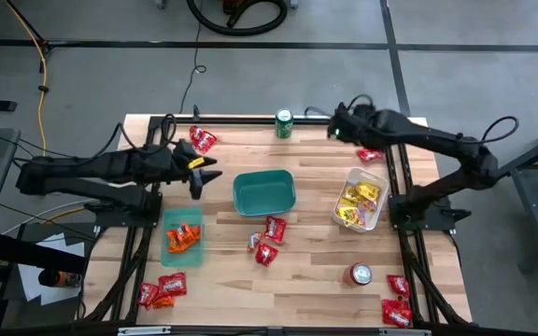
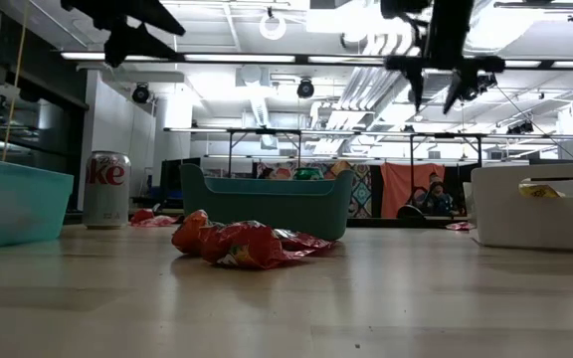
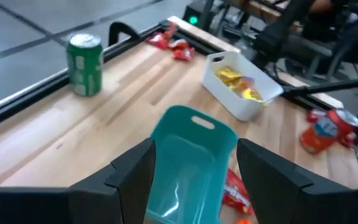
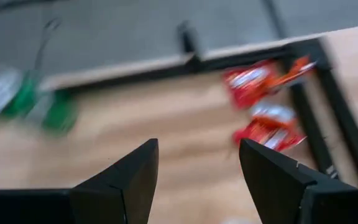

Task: Sort candy
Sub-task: Put the orange chocolate into the light green bin

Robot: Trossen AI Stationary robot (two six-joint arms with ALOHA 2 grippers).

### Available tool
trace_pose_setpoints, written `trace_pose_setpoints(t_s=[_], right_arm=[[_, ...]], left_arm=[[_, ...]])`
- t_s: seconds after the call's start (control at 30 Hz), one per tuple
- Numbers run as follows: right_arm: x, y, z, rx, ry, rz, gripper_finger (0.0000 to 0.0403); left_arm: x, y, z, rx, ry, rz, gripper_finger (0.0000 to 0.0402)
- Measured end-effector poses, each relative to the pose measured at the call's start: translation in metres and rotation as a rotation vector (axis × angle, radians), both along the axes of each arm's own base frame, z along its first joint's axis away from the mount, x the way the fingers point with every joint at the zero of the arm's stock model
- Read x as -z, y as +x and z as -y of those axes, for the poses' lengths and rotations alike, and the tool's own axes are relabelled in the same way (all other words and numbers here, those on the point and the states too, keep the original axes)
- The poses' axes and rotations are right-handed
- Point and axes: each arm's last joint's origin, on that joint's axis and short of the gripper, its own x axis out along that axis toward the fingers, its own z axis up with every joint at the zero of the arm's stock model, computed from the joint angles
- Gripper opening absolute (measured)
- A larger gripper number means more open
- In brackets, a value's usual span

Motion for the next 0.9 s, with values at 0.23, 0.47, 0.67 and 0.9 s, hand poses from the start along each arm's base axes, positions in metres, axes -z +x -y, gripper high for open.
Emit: trace_pose_setpoints(t_s=[0.23,0.47,0.67,0.9], right_arm=[[0.037,-0.035,0.057,0.32,-0.012,0.033,0.022],[0.084,-0.059,0.076,0.414,0.039,0.056,0.022],[0.115,-0.072,0.073,0.593,0.045,0.126,0.022],[0.128,-0.09,0.086,0.844,-0.034,0.289,0.022]], left_arm=[[0.006,0.004,-0.011,-0.077,-0.027,0.03,0.0214],[0.004,0.001,-0.027,-0.241,-0.077,0.077,0.0214],[0.003,0.005,-0.044,-0.311,-0.073,0.113,0.0214],[0.011,0.013,-0.071,-0.231,-0.089,0.077,0.0214]])
